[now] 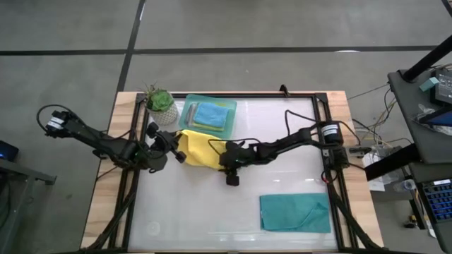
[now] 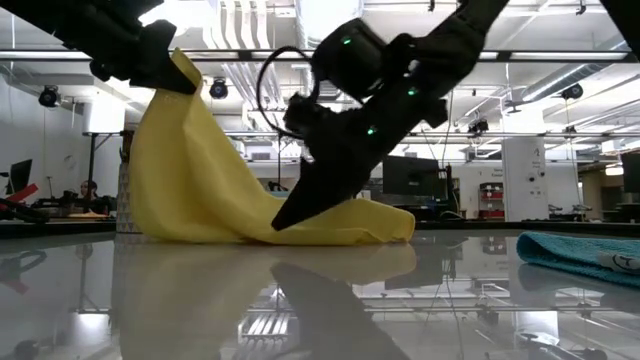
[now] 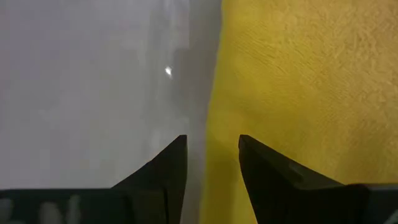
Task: Fold microfiber towels
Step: Fold the yellow microfiber towel
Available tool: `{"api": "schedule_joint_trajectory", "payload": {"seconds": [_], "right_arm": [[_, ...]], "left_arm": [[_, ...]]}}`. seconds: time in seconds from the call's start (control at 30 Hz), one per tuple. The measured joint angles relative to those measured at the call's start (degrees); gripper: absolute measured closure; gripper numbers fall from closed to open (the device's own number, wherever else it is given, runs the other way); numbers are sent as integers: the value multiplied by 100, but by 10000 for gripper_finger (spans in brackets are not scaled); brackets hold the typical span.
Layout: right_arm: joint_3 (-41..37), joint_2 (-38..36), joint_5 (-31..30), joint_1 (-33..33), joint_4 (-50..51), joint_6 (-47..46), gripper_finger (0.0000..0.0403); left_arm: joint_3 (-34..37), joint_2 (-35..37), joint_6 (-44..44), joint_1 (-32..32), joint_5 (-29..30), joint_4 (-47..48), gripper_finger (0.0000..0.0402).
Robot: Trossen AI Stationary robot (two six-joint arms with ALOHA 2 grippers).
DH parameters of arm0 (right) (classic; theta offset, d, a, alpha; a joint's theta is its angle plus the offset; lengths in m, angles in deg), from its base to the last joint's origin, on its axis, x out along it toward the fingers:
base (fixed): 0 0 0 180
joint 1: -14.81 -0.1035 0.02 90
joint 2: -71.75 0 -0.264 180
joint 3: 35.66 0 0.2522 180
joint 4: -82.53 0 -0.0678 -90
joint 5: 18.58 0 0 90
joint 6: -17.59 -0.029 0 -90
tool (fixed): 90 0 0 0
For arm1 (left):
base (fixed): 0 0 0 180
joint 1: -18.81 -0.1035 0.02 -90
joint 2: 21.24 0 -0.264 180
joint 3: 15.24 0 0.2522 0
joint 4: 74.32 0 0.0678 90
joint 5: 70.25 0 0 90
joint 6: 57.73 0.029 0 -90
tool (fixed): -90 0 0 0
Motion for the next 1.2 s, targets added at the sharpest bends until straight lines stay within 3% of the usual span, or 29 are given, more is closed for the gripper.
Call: {"api": "schedule_joint_trajectory", "payload": {"seconds": [0.2,0.47,0.6,0.7,0.8,0.87,0.97,1.1,1.2], "right_arm": [[480,258,-182,0,733,248,280],[436,223,-151,-16,862,364,384],[452,105,-91,-96,1068,401,393],[447,-203,182,-172,1408,454,394],[447,-636,516,-244,1942,473,394],[445,-931,869,-254,2325,503,394],[438,-1404,1725,-236,2740,458,394],[373,-1945,3111,-235,2774,249,394],[225,-2266,3078,-289,2600,222,394]], "left_arm": [[0,0,4,0,1,-1,401],[4,-22,46,0,0,4,401],[4,-22,46,0,-187,3,401],[-27,20,93,0,-890,22,401],[-205,80,420,0,-2106,-24,402],[-302,81,695,2,-3095,-144,401],[-449,44,932,7,-4098,-323,402],[-579,13,800,7,-4540,-395,401],[-500,39,461,3,-4439,-408,401]]}}
